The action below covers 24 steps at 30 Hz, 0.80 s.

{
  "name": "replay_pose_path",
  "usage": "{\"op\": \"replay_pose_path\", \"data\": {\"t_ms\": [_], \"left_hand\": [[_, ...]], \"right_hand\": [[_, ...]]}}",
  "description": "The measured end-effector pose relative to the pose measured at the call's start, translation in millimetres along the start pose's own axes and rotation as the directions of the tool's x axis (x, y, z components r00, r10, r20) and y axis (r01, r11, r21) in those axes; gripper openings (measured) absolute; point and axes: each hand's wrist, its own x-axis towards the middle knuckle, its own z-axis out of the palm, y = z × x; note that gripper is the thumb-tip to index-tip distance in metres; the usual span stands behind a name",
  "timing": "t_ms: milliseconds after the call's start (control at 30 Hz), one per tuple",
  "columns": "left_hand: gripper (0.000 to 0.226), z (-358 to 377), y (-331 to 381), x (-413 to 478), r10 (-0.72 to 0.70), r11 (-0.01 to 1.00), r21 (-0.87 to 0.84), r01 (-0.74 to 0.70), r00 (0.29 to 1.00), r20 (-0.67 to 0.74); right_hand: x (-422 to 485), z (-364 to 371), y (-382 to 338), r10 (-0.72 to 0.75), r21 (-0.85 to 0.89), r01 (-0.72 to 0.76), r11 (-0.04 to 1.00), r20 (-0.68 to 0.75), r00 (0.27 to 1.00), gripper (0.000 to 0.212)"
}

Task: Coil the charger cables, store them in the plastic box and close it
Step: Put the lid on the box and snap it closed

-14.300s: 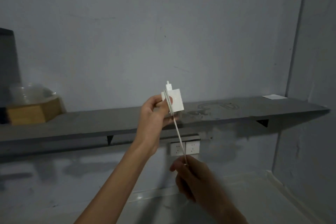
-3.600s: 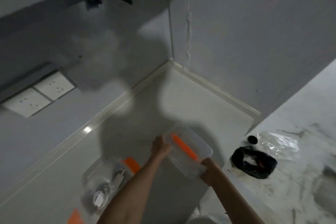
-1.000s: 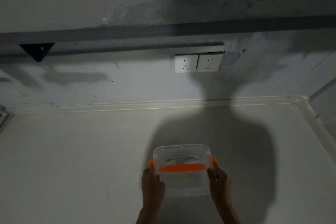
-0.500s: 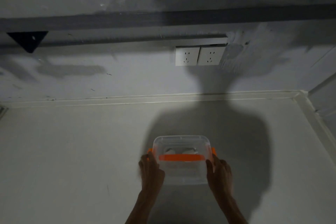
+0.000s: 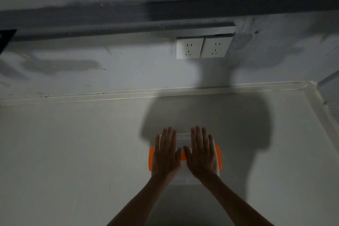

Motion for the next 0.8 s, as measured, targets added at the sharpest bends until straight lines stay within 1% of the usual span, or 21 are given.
{"op": "replay_pose_path", "data": {"t_ms": [100, 233, 267, 300, 333, 367, 400, 433, 467, 500, 533, 567, 600, 633, 667, 700, 733, 767, 800], "left_hand": [[0.059, -1.1, -2.8, -2.0, 0.01, 1.0, 0.006, -0.01, 0.998, 0.055], [0.065, -3.5, -5.6, 3.1, -0.003, 0.999, -0.041, 0.01, 0.986, 0.167], [0.069, -5.5, -7.8, 4.0, -0.014, 0.997, -0.068, 0.028, 0.979, 0.203], [0.074, -7.3, -10.4, 4.7, -0.016, 0.991, -0.125, 0.043, 0.979, 0.205], [0.079, -8.7, -13.7, 6.1, -0.017, 0.975, -0.213, 0.058, 0.982, 0.189], [0.086, -9.8, -17.7, 6.4, -0.016, 0.945, -0.319, 0.069, 0.986, 0.165], [0.091, -14.6, -21.0, 6.6, -0.031, 0.904, -0.419, 0.084, 0.991, 0.131], [0.094, -22.3, -22.9, 6.0, -0.063, 0.86, -0.499, 0.106, 0.993, 0.102], [0.091, -29.6, -24.6, 3.0, -0.118, 0.811, -0.567, 0.147, 0.989, 0.087], [0.086, -37.6, -24.5, -1.9, -0.197, 0.736, -0.648, 0.194, 0.978, 0.069], [0.083, -44.1, -25.5, -9.5, -0.312, 0.628, -0.731, 0.265, 0.947, 0.076], [0.086, -47.7, -28.1, -18.2, -0.416, 0.499, -0.799, 0.337, 0.901, 0.12], [0.093, -50.0, -30.9, -27.5, -0.485, 0.376, -0.834, 0.404, 0.853, 0.194], [0.1, -46.8, -35.4, -37.7, -0.512, 0.279, -0.84, 0.466, 0.812, 0.28], [0.106, -41.6, -39.4, -47.0, -0.512, 0.233, -0.823, 0.518, 0.785, 0.349], [0.106, -33.4, -43.4, -56.2, -0.485, 0.237, -0.798, 0.554, 0.78, 0.397], [0.098, -27.6, -43.6, -64.4, -0.443, 0.269, -0.778, 0.568, 0.79, 0.424], [0.085, -22.7, -41.4, -71.0, -0.401, 0.302, -0.786, 0.54, 0.819, 0.409], [0.073, -21.8, -36.4, -76.2, -0.385, 0.303, -0.804, 0.511, 0.838, 0.388]], "right_hand": [[-1.7, -1.4, -1.1, 0.011, 0.021, -0.012, 1.0, 0.026, 1.0, 0.07], [-1.2, -8.2, 2.6, 0.007, 0.079, -0.014, 0.997, 0.084, 0.996, 0.067], [-0.2, -9.1, 5.2, 0.002, 0.107, -0.013, 0.994, 0.101, 0.995, 0.068], [1.1, -11.7, 7.5, -0.006, 0.164, -0.013, 0.986, 0.118, 0.993, 0.071], [2.4, -13.5, 10.5, -0.017, 0.269, -0.018, 0.963, 0.128, 0.992, 0.075], [2.9, -15.7, 15.7, -0.012, 0.405, -0.041, 0.913, 0.127, 0.992, 0.074], [4.0, -18.0, 22.7, 0.011, 0.527, -0.074, 0.846, 0.122, 0.992, 0.068], [4.4, -23.9, 29.4, 0.061, 0.61, -0.106, 0.785, 0.094, 0.994, 0.062], [3.8, -27.9, 38.4, 0.114, 0.667, -0.118, 0.736, 0.05, 0.992, 0.061], [0.8, -31.2, 47.7, 0.162, 0.688, -0.135, 0.713, 0.025, 0.987, 0.064], [-5.3, -37.5, 54.2, 0.212, 0.719, -0.178, 0.671, 0.044, 0.976, 0.068], [-12.7, -39.8, 62.2, 0.268, 0.747, -0.254, 0.614, 0.106, 0.958, 0.072], [-22.4, -41.3, 68.4, 0.309, 0.784, -0.34, 0.52, 0.198, 0.93, 0.076], [-33.2, -39.5, 72.9, 0.316, 0.802, -0.425, 0.419, 0.309, 0.897, 0.079], [-45.3, -36.0, 75.1, 0.3, 0.808, -0.478, 0.344, 0.387, 0.872, 0.082], [-56.1, -26.0, 78.3, 0.271, 0.807, -0.501, 0.312, 0.43, 0.861, 0.082], [-66.0, -17.7, 78.0, 0.248, 0.808, -0.524, 0.27, 0.467, 0.849, 0.075], [-73.8, -11.2, 74.8, 0.226, 0.827, -0.525, 0.198, 0.483, 0.846, 0.064], [-79.2, -7.1, 70.5, 0.227, 0.838, -0.526, 0.142, 0.49, 0.842, 0.055]]}}
